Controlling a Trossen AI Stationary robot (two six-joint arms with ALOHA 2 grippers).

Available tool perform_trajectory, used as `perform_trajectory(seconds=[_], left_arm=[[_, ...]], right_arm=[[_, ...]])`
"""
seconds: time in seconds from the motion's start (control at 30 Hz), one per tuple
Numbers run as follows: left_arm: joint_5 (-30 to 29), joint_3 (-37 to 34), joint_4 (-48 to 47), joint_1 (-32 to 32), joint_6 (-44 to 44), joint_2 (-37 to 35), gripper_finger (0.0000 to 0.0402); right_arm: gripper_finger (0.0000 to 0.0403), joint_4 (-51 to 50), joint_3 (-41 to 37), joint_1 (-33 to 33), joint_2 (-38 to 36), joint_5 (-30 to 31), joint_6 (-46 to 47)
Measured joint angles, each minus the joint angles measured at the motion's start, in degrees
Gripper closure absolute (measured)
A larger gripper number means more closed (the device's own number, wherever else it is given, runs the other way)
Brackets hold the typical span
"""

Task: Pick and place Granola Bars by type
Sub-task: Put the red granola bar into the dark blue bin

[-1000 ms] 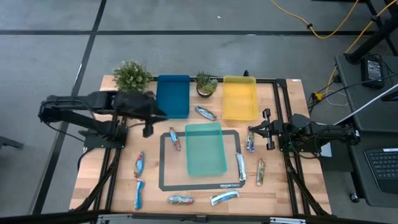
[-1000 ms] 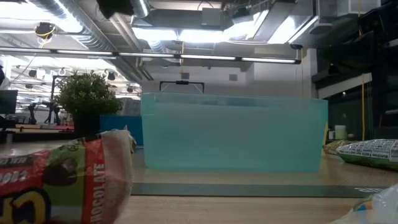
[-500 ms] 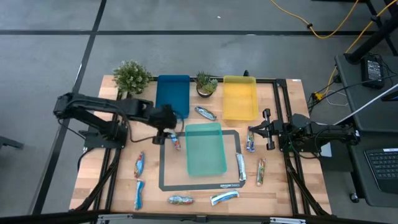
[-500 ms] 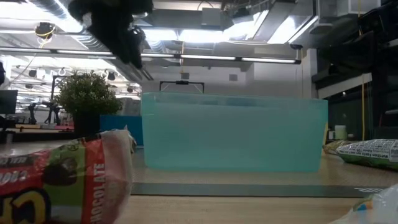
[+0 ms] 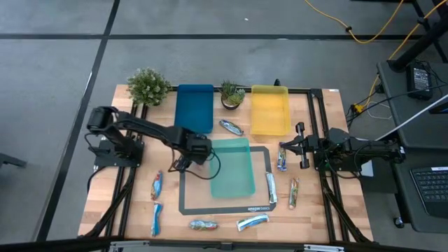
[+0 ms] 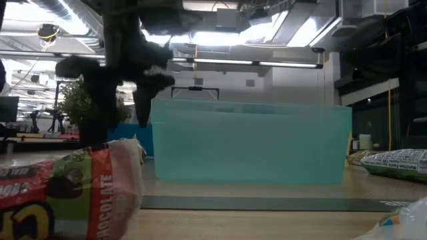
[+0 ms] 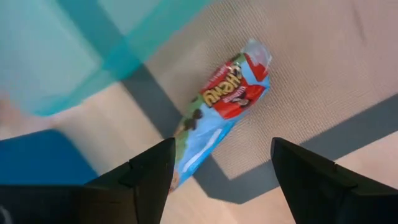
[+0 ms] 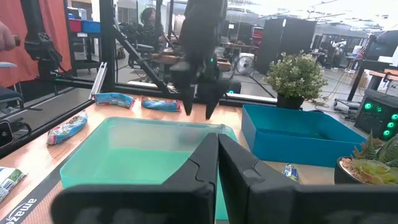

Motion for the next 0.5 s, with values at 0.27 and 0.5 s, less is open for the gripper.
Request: perform_trajectory(seconds=[0.27,0.5], left_arm=[[-0.32,0.0,1.16,0.1,-1.92,5.93,0.0144],[-0.73,0.09,3.15,0.1,-2.84,8.73,0.0146]], right_arm=[[0.0386,-0.01,0.0,0.02,0.0,0.0,0.0],[0.0386,-0.01,0.0,0.02,0.0,0.0,0.0]])
